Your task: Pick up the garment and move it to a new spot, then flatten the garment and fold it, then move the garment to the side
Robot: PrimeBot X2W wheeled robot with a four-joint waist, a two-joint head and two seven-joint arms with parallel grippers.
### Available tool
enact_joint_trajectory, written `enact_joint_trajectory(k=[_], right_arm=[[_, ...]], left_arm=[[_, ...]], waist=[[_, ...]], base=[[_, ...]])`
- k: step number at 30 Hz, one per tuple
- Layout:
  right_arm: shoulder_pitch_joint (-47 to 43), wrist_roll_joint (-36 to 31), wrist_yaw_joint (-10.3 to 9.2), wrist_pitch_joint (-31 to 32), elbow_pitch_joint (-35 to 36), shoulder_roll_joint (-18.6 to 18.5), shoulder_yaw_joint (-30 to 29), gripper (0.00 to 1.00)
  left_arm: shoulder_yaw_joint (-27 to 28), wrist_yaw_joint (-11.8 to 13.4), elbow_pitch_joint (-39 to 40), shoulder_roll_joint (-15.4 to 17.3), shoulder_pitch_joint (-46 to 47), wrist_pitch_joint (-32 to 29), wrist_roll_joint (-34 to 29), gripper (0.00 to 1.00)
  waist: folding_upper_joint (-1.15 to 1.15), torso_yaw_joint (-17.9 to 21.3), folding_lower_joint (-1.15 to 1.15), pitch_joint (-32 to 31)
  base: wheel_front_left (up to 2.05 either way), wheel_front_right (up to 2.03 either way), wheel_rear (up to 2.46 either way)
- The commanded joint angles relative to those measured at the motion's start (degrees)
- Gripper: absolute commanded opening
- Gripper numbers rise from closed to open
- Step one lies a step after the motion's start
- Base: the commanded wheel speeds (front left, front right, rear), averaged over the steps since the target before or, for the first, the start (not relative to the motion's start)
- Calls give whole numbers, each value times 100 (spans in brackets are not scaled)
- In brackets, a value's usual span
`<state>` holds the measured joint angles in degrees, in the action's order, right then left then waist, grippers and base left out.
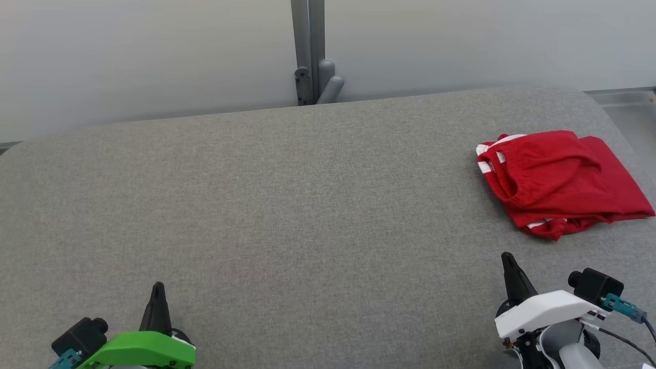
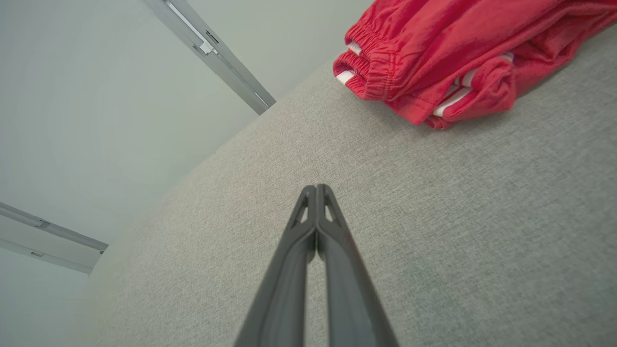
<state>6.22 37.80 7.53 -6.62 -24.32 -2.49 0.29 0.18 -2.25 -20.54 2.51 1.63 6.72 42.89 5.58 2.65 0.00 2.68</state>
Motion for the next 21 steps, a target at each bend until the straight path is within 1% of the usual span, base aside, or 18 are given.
enact_joint_trajectory(k=[1, 13, 16, 21], right_arm=[[168, 232, -2, 53, 110, -20, -48, 0], [231, 1191, -3, 288, 203, -30, -168, 0], [265, 1559, -3, 375, 238, -34, -215, 0], [285, 1842, -3, 446, 265, -38, -250, 0]], left_arm=[[58, 18, 123, 24, 170, -44, 203, 0], [175, 21, 293, 29, 274, -280, 1081, 0], [226, 22, 355, 31, 316, -374, 1415, 0], [264, 22, 396, 32, 349, -443, 1666, 0]], waist=[[0, -5, 0, 5], [0, -39, 0, 40], [0, -53, 0, 55], [0, -64, 0, 66]], base=[[0, 0, 0], [0, 0, 0], [0, 0, 0], [0, 0, 0]])
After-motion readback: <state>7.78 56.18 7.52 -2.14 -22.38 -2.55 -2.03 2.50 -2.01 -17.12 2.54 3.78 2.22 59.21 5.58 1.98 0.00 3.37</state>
